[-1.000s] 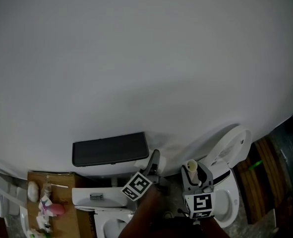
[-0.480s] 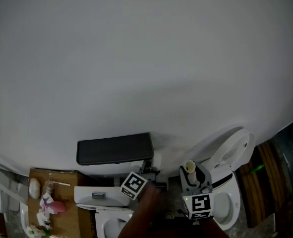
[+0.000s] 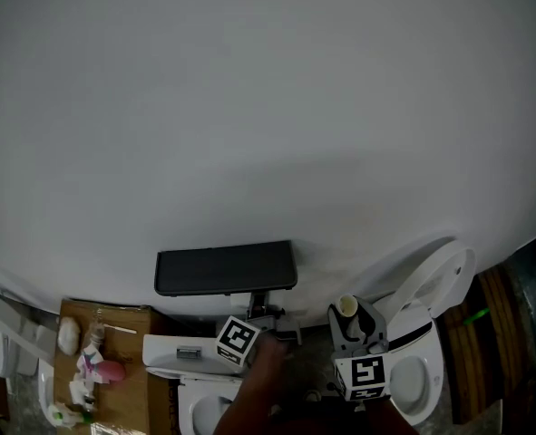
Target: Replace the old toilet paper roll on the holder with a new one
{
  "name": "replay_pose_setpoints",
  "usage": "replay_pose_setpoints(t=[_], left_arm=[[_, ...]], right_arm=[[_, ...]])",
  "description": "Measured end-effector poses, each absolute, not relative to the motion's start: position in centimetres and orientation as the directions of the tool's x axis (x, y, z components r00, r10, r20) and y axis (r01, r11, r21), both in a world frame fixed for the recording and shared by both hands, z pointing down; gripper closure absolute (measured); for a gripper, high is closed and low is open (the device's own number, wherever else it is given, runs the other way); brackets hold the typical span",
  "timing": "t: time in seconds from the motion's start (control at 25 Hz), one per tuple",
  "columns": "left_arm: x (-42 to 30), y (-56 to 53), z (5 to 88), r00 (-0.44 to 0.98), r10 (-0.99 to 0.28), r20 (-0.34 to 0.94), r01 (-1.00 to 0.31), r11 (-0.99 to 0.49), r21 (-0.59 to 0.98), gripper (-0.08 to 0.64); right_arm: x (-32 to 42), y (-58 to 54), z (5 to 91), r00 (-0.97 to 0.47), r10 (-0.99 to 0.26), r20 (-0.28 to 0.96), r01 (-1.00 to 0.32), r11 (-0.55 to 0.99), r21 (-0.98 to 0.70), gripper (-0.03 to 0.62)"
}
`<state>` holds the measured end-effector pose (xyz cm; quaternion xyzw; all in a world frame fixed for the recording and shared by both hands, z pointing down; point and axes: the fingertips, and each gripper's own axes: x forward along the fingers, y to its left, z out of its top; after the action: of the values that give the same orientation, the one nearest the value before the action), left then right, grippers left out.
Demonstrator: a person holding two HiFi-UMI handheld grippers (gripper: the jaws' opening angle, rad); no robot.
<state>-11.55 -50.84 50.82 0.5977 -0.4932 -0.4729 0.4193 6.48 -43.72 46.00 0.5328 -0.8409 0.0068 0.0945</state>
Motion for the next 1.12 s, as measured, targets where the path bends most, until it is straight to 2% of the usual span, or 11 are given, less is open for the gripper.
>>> replay_pose_setpoints(t=[0.36, 0.64, 1.12], left_arm=[[-11.8, -50.5, 51.4, 0.067, -0.988, -0.139, -0.172, -0.148, 0.974, 0.140], [-11.0, -49.3, 50.5, 0.076, -0.975, -0.210, -0.107, -0.217, 0.970, 0.126], [-11.1, -44.1, 51.3, 0.098, -0.977, -0.188, -0.115, -0.199, 0.973, 0.118]], right_arm=[[4.8, -43.3, 45.9, -0.437, -0.884, 0.168, -0.886, 0.455, 0.092, 0.417], [4.9, -43.1, 45.8, -0.431, -0.887, 0.166, -0.889, 0.450, 0.092, 0.417], [3.6, -41.8, 45.7, -0.458, -0.874, 0.159, -0.874, 0.476, 0.096, 0.417]])
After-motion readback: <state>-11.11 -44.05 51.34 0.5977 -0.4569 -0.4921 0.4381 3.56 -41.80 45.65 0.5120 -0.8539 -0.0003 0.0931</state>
